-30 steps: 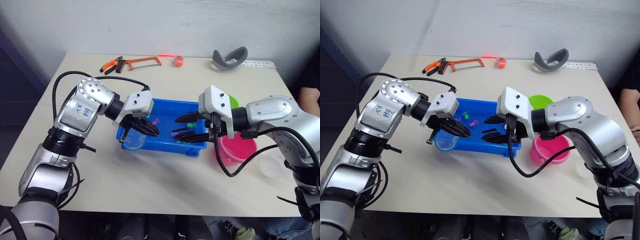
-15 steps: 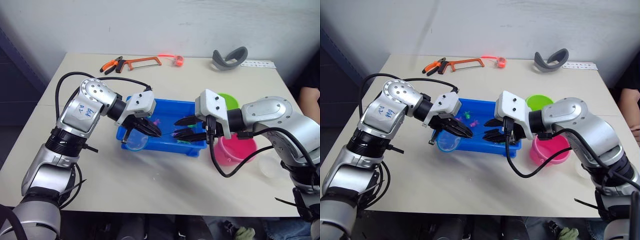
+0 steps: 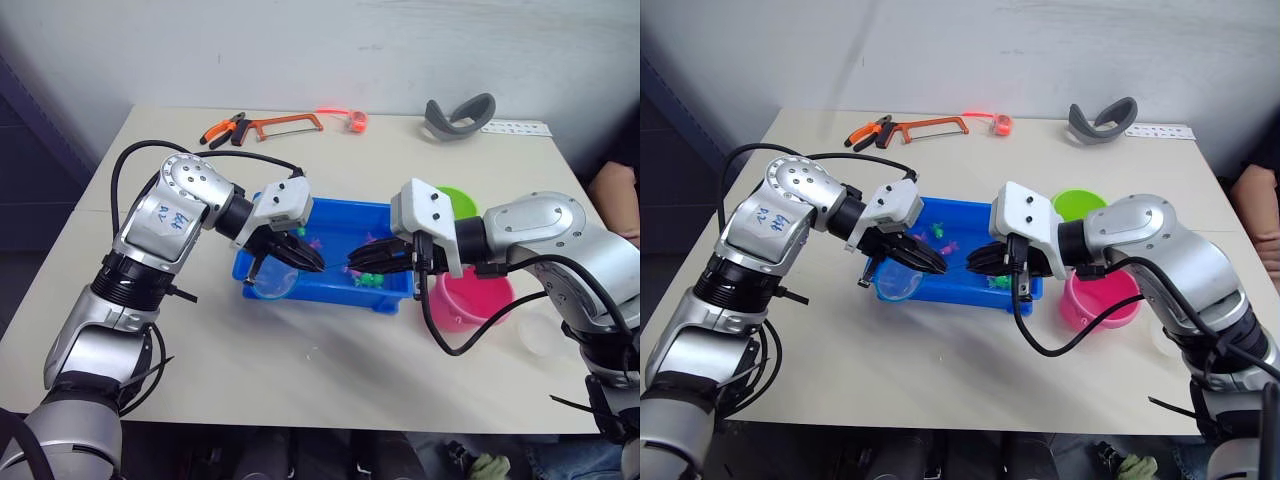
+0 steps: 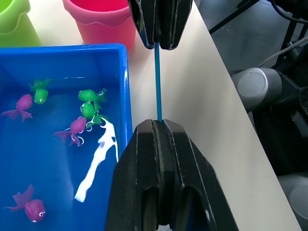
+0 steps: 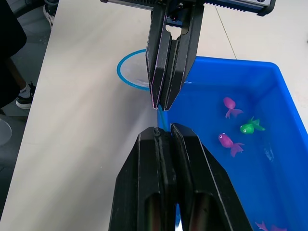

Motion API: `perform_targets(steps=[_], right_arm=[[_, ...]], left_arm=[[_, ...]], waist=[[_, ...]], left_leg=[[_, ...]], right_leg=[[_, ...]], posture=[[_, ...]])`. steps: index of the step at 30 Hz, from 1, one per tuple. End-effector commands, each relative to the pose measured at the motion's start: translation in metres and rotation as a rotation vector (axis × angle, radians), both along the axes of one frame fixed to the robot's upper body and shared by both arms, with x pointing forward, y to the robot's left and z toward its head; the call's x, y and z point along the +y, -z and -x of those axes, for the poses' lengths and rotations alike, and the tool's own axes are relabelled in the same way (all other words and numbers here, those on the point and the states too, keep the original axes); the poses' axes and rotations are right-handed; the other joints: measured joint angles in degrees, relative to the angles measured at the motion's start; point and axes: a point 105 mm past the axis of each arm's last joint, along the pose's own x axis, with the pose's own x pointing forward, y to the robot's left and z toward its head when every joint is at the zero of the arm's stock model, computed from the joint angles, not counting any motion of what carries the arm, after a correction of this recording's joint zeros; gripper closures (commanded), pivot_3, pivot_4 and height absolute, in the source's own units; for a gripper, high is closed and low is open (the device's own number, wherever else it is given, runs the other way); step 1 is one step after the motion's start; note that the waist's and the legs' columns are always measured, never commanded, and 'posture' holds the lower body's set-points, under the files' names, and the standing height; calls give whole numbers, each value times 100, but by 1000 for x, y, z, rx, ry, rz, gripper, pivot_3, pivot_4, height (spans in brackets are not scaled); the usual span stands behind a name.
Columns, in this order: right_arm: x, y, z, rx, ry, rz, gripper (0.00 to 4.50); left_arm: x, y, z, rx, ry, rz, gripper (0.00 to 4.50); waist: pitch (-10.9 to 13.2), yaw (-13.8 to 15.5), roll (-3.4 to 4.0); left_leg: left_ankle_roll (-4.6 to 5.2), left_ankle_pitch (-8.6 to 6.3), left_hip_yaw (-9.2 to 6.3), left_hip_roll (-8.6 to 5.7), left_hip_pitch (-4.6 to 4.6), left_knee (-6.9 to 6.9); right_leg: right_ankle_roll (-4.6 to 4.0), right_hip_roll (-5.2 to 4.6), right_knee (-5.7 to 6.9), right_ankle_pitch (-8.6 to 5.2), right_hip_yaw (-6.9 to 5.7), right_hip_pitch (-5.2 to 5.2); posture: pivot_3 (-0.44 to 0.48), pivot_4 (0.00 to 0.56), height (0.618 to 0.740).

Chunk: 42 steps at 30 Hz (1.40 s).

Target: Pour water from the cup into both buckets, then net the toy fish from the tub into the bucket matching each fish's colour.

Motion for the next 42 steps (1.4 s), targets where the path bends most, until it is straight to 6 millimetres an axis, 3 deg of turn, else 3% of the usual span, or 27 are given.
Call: perform_targets(steps=[1,6,8,9,15,21,34,42], right_arm=[[-5,-11,8,-4,15,-35,4500],[-25,-11,11,57,141,-69,4500],[-34,-11,10,87,223,-101,4500],[-40,-11,9,99,266,-114,4500],[-72,5,15,186,473,-146,4500],[-91,27,9,229,669,-175,4500],[-97,49,-10,263,862,-258,4500],[-98,61,-15,280,897,-244,4500]], left_arm=[[-2,-29,7,-7,44,125,3537],[10,-49,3,-21,17,340,1263],[19,-49,2,-17,-5,390,257],[24,-46,3,-14,-16,399,21],[40,-24,5,-23,-124,462,21],[36,-4,3,-9,-233,531,21],[31,9,1,36,-292,562,21],[30,17,-2,12,-297,512,21]], waist=[[0,4,0],[0,7,0],[0,4,0],[0,0,0],[0,-2,0],[0,25,0],[0,7,1],[0,7,1]], left_leg=[[0,0,-3,0,-1,0],[0,0,-12,1,-4,4],[0,0,-18,1,-3,5],[0,0,-18,1,-2,5],[-3,1,-23,3,-2,2],[-3,1,-28,-2,7,5],[-8,4,-22,0,10,-1],[-7,4,-21,-2,11,-1]], right_leg=[[0,-2,0,0,0,0],[0,-9,-1,0,0,3],[0,-15,-3,0,1,9],[0,-14,-3,0,1,10],[0,-17,-3,0,12,11],[3,-20,-6,2,31,26],[2,-9,-3,2,38,20],[3,-7,-3,2,38,20]], posture=[[0,150,740],[0,150,740],[0,150,740],[0,150,740],[0,150,740],[0,150,740],[0,150,740],[0,150,740]])
